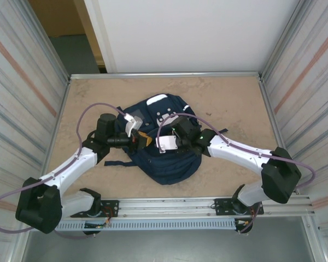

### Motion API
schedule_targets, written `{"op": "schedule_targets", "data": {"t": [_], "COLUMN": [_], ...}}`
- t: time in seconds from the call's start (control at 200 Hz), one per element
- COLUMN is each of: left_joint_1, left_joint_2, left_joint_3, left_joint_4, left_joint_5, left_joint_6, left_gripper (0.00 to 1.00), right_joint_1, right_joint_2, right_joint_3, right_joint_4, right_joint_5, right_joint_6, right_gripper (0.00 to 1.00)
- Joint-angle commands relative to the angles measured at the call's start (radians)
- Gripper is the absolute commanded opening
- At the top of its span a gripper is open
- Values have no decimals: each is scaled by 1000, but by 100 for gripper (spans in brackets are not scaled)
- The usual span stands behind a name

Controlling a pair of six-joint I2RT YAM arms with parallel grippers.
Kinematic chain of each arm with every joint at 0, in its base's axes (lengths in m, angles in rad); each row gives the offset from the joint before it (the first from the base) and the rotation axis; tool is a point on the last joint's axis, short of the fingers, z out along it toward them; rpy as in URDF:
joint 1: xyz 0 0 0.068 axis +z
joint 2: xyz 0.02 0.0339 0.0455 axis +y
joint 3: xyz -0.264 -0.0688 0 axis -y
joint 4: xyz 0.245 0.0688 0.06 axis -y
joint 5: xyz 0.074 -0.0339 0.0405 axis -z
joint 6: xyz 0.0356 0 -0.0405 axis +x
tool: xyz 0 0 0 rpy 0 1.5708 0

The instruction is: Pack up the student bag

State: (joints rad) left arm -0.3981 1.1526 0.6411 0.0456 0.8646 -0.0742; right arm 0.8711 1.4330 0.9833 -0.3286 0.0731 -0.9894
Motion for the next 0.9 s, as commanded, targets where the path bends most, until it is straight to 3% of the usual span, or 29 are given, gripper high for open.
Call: {"op": "schedule_targets", "data": {"t": [0.0,0.215,0.331,0.406,0.461,0.546,0.606,0.681,0.787,0.897], "left_joint_1": [5,5,5,7,7,8,8,8,8,8], "left_joint_2": [8,3,-25,-64,-112,-200,-238,-244,-207,-141], "left_joint_3": [16,22,29,46,53,38,13,-16,-23,-15], "left_joint_4": [54,33,-51,-159,-239,-330,-338,-325,-361,-391], "left_joint_5": [54,10,-31,-117,-261,-481,-524,-522,-504,-514], "left_joint_6": [-51,-101,-108,-117,-163,-302,-377,-471,-555,-626], "left_gripper": [8,15,32,36,37,57,65,67,71,70], "right_joint_1": [6,104,183,193,193,185,166,132,110,77], "right_joint_2": [-43,-255,-384,-483,-540,-574,-570,-557,-543,-506], "right_joint_3": [2,-114,-143,-172,-195,-196,-182,-177,-170,-169], "right_joint_4": [17,41,20,36,65,95,88,75,29,-19], "right_joint_5": [-46,-36,-107,-175,-188,-111,-50,-22,66,79], "right_joint_6": [22,122,226,301,371,571,771,1010,1306,1500], "right_gripper": [38,40,40,41,43,47,52,63,65,65]}}
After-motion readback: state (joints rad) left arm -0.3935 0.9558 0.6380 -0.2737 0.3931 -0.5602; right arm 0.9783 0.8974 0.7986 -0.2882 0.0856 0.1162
